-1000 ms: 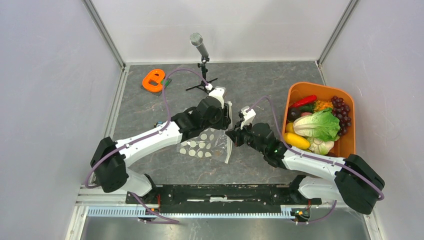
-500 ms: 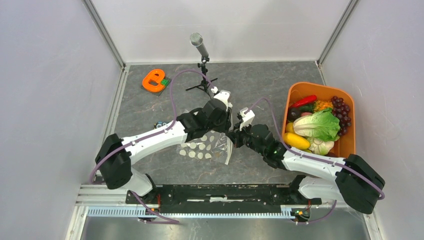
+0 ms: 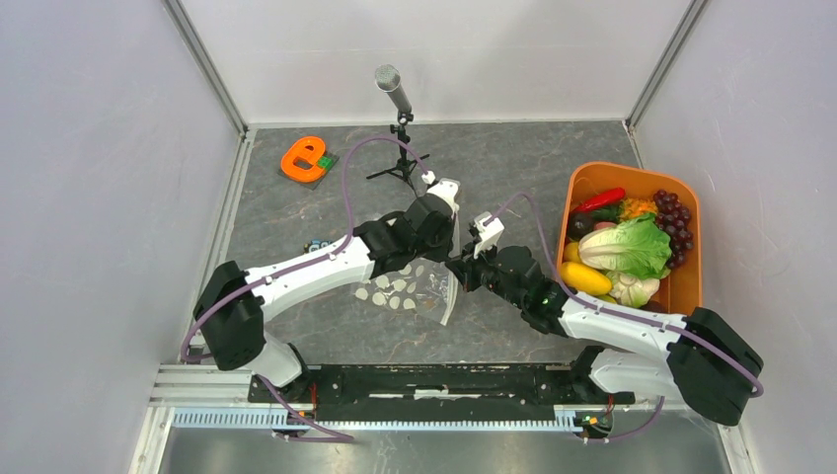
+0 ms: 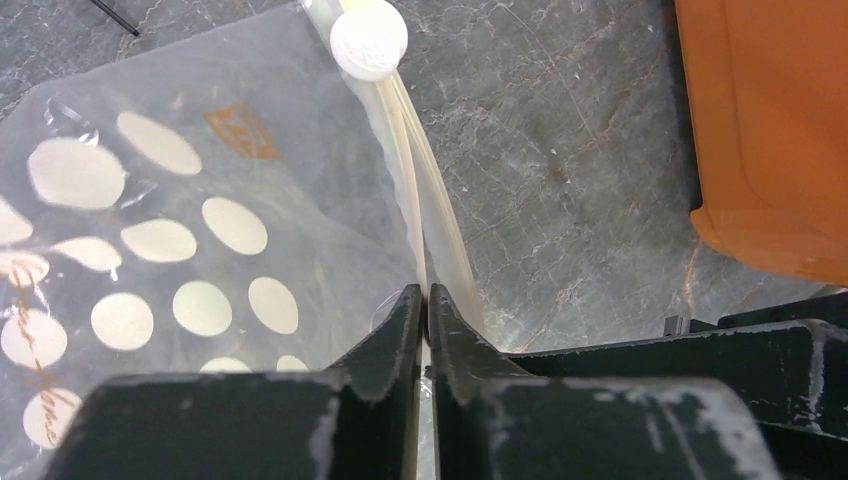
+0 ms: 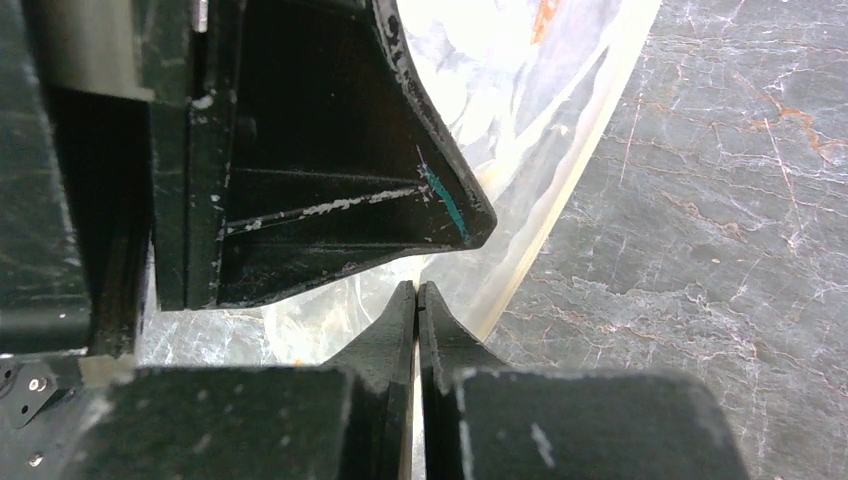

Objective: Place the food in the zip-top bag and seal the zipper
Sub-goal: Open the zipper of the food storage bag.

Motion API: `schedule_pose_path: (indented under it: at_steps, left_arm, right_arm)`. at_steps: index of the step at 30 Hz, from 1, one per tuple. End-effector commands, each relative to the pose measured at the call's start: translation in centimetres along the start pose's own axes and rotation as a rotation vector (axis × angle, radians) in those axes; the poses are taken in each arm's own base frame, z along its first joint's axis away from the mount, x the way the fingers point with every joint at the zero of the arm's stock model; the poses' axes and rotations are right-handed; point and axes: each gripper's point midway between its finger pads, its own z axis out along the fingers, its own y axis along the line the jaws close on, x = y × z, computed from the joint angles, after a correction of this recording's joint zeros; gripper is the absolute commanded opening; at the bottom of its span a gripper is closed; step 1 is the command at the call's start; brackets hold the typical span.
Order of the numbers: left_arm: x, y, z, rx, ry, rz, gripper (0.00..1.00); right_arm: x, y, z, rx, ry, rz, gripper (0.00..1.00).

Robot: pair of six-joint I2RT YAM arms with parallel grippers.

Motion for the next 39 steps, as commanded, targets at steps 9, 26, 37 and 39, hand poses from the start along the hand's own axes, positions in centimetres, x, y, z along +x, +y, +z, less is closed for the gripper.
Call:
schedule_pose_path:
  at_steps: [9, 26, 37, 39]
  left_arm:
    - [-1.0, 1.1, -0.8, -0.055, -0.046, 0.036, 0.02]
    - [-1.4, 0.6, -2.5, -0.004, -0.057, 0.032, 0.02]
    - [-1.4, -0.7, -3.0, 0.070, -0.055, 0.029, 0.02]
    - [-1.5, -0.8, -3.2, 0.080, -0.057, 0.032, 0.02]
  right_arm:
    - [-3.1, 0.9, -0.7, -0.025, -0.102, 0.012, 0.29]
    - [-2.2, 0.7, 0.3, -0.001, -0.070, 0.113, 0.30]
    - [-1.3, 0.0, 0.6, 0.031, -0.047, 0.116, 0.15]
    - [-1.1, -0.1, 0.8, 0.038, -0.045, 0.126, 0.07]
